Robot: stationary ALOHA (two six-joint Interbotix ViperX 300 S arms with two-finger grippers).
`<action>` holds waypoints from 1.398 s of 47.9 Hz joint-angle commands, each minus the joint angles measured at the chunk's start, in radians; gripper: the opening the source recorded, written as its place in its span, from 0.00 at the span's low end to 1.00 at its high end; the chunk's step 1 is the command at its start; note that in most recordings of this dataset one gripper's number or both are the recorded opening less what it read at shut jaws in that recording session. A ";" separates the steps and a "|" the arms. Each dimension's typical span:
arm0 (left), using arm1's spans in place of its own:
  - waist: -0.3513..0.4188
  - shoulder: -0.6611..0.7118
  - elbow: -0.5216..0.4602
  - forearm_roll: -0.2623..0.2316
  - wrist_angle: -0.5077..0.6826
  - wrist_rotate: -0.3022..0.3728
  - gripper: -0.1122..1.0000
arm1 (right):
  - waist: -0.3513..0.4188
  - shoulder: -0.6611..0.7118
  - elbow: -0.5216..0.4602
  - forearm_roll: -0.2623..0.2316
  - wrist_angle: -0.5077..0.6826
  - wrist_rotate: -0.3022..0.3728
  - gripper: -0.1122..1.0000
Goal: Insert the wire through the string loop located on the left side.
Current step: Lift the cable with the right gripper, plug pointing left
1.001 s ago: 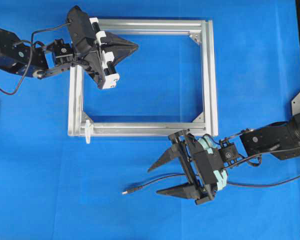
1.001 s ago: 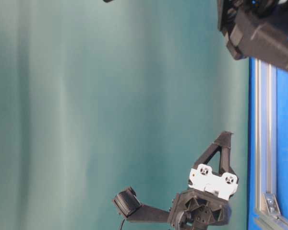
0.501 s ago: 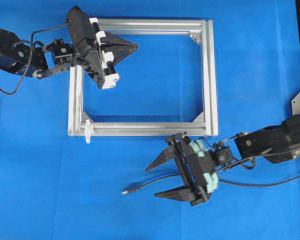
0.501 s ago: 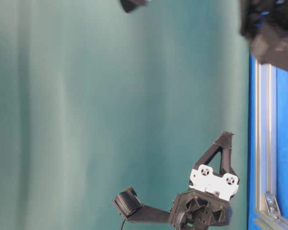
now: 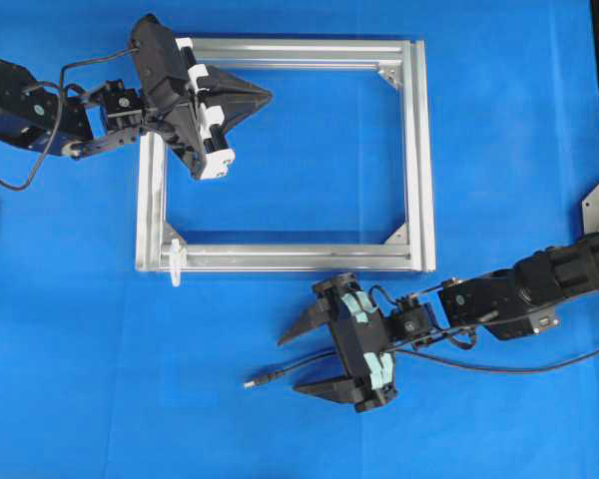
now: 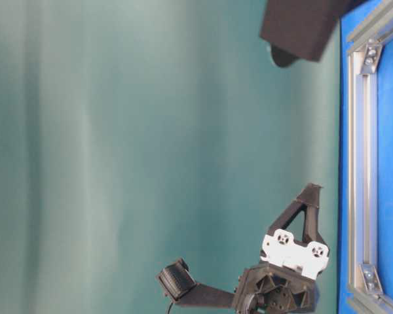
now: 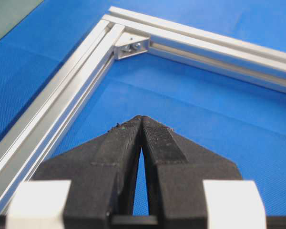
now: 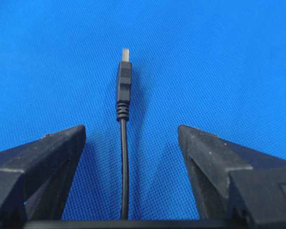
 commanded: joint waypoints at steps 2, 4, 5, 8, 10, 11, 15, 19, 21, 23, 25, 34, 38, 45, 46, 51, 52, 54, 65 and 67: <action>-0.002 -0.031 -0.005 0.003 -0.003 0.002 0.10 | 0.006 -0.014 -0.020 0.003 -0.003 0.002 0.89; -0.002 -0.032 -0.005 0.003 -0.003 0.002 0.10 | 0.006 -0.015 -0.018 0.003 -0.003 0.002 0.88; -0.002 -0.031 -0.005 0.003 -0.003 0.002 0.10 | 0.006 -0.014 -0.018 0.003 -0.003 0.002 0.87; 0.000 -0.032 -0.005 0.003 -0.005 0.002 0.10 | 0.006 -0.015 -0.018 0.003 -0.003 0.002 0.85; -0.002 -0.032 -0.005 0.003 -0.003 0.002 0.10 | 0.006 -0.015 -0.017 0.003 -0.003 0.002 0.83; -0.002 -0.032 -0.005 0.002 -0.003 0.002 0.10 | 0.006 -0.014 -0.015 0.003 -0.003 0.002 0.82; -0.002 -0.032 -0.003 0.003 -0.003 0.002 0.10 | 0.006 -0.015 -0.015 0.000 -0.003 0.000 0.72; -0.002 -0.032 -0.003 0.002 -0.005 0.002 0.10 | 0.005 -0.018 -0.011 0.000 -0.003 0.000 0.51; -0.002 -0.032 -0.003 0.003 -0.003 0.002 0.10 | 0.006 -0.020 -0.008 -0.002 -0.003 0.000 0.40; -0.002 -0.032 -0.003 0.002 -0.005 0.002 0.10 | 0.006 -0.023 -0.003 -0.002 -0.006 0.000 0.30; -0.002 -0.032 -0.003 0.002 -0.003 0.002 0.10 | 0.006 -0.028 0.003 -0.002 -0.008 0.000 0.21; 0.000 -0.032 -0.003 0.003 -0.005 0.002 0.10 | 0.006 -0.041 0.015 -0.002 -0.009 0.000 0.03; 0.000 -0.032 -0.003 0.003 -0.003 0.002 0.10 | 0.006 -0.043 0.015 -0.002 -0.011 0.000 0.01; 0.002 -0.032 -0.003 0.003 -0.005 0.002 0.10 | 0.006 -0.046 0.014 -0.002 -0.011 0.000 0.01; 0.002 -0.032 -0.003 0.003 -0.005 0.002 0.10 | 0.006 -0.049 0.014 -0.002 -0.011 0.000 0.01; 0.002 -0.032 -0.003 0.002 -0.003 0.003 0.10 | 0.006 -0.069 0.015 0.000 -0.006 0.000 0.01; 0.002 -0.032 -0.003 0.003 -0.005 0.003 0.10 | 0.006 -0.075 0.017 -0.002 -0.003 0.000 0.01; 0.002 -0.032 -0.003 0.002 -0.003 0.003 0.10 | 0.006 -0.089 0.017 0.000 0.002 0.000 0.01; 0.003 -0.032 -0.003 0.003 -0.003 0.003 0.10 | 0.000 -0.216 0.011 0.000 0.121 -0.009 0.01; 0.002 -0.032 -0.003 0.003 -0.003 0.003 0.10 | -0.002 -0.239 0.009 0.000 0.149 -0.009 0.01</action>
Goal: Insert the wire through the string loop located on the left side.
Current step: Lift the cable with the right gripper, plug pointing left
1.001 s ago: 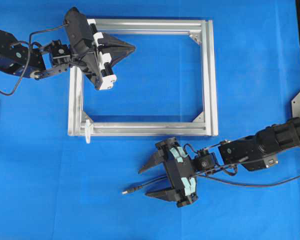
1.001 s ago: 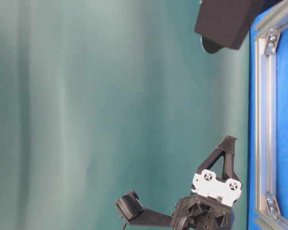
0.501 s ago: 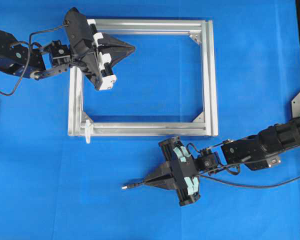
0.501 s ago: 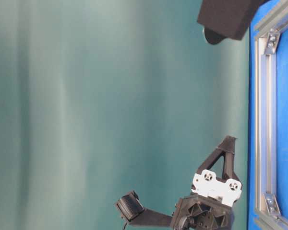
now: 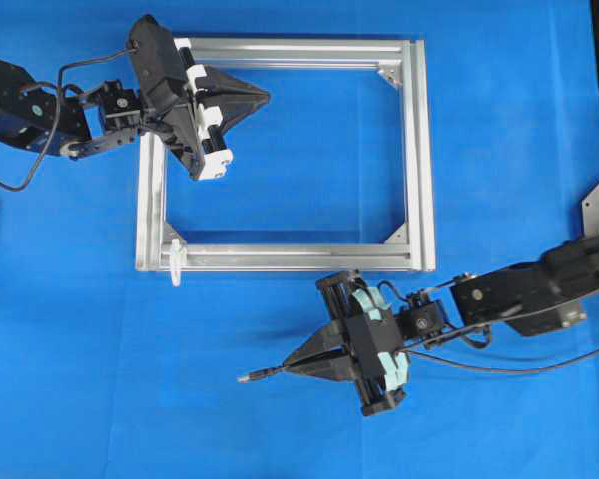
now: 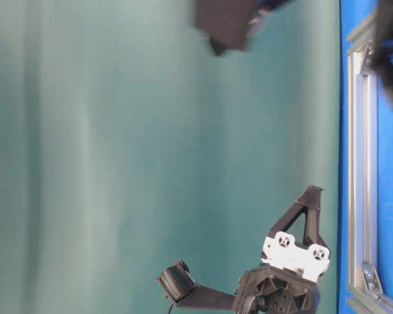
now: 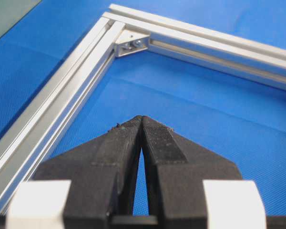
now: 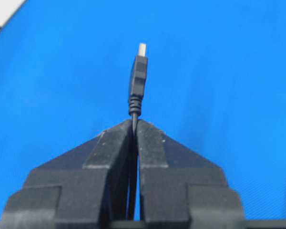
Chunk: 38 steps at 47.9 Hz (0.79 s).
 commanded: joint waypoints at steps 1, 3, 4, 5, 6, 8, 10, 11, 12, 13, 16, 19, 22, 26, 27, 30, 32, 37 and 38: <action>0.002 -0.032 -0.008 0.000 -0.006 0.002 0.10 | -0.006 -0.083 -0.015 0.000 0.051 0.002 0.01; 0.000 -0.032 -0.008 0.002 -0.005 0.002 0.10 | -0.009 -0.098 -0.017 0.000 0.069 0.000 0.01; 0.000 -0.032 -0.009 0.002 -0.005 0.000 0.10 | -0.011 -0.106 -0.017 0.000 0.077 0.000 0.01; 0.002 -0.032 -0.008 0.002 -0.005 0.000 0.10 | -0.012 -0.110 -0.017 0.002 0.083 0.000 0.01; 0.000 -0.032 -0.008 0.002 -0.005 0.000 0.10 | -0.014 -0.115 -0.017 0.002 0.089 0.000 0.01; 0.000 -0.032 -0.008 0.002 -0.006 0.000 0.10 | -0.015 -0.118 -0.018 0.000 0.095 0.000 0.01; 0.000 -0.031 -0.008 0.002 -0.005 0.000 0.10 | -0.017 -0.120 -0.020 0.000 0.098 0.000 0.01; 0.000 -0.031 -0.008 0.002 -0.005 0.000 0.10 | -0.017 -0.118 -0.020 0.002 0.101 0.000 0.01; 0.002 -0.032 -0.008 0.002 -0.005 0.000 0.10 | -0.017 -0.118 -0.021 0.000 0.101 0.000 0.01; 0.002 -0.032 -0.008 0.002 -0.005 0.000 0.10 | -0.017 -0.118 -0.021 0.002 0.103 0.000 0.01; 0.000 -0.032 -0.008 0.002 -0.005 0.000 0.10 | -0.017 -0.118 -0.021 0.000 0.103 0.000 0.01; 0.000 -0.031 -0.008 0.000 -0.005 0.000 0.10 | -0.017 -0.118 -0.020 0.002 0.103 0.000 0.01; 0.000 -0.031 -0.008 0.002 -0.005 0.000 0.10 | -0.017 -0.118 -0.021 0.000 0.101 0.000 0.01; 0.000 -0.032 -0.008 0.002 -0.005 0.000 0.10 | -0.017 -0.118 -0.021 0.002 0.103 0.000 0.01; 0.002 -0.031 -0.008 0.002 -0.005 0.000 0.10 | -0.017 -0.118 -0.021 0.000 0.103 0.000 0.01; 0.002 -0.032 -0.008 0.000 -0.005 0.000 0.10 | -0.017 -0.118 -0.021 0.000 0.101 0.000 0.01; 0.002 -0.032 -0.008 0.002 -0.005 0.000 0.10 | -0.017 -0.118 -0.020 0.000 0.103 0.000 0.01; 0.002 -0.031 -0.008 0.002 -0.005 0.000 0.10 | -0.017 -0.118 -0.020 0.000 0.101 0.000 0.01; 0.000 -0.032 -0.008 0.002 -0.006 0.000 0.10 | -0.017 -0.118 -0.020 0.000 0.101 0.000 0.01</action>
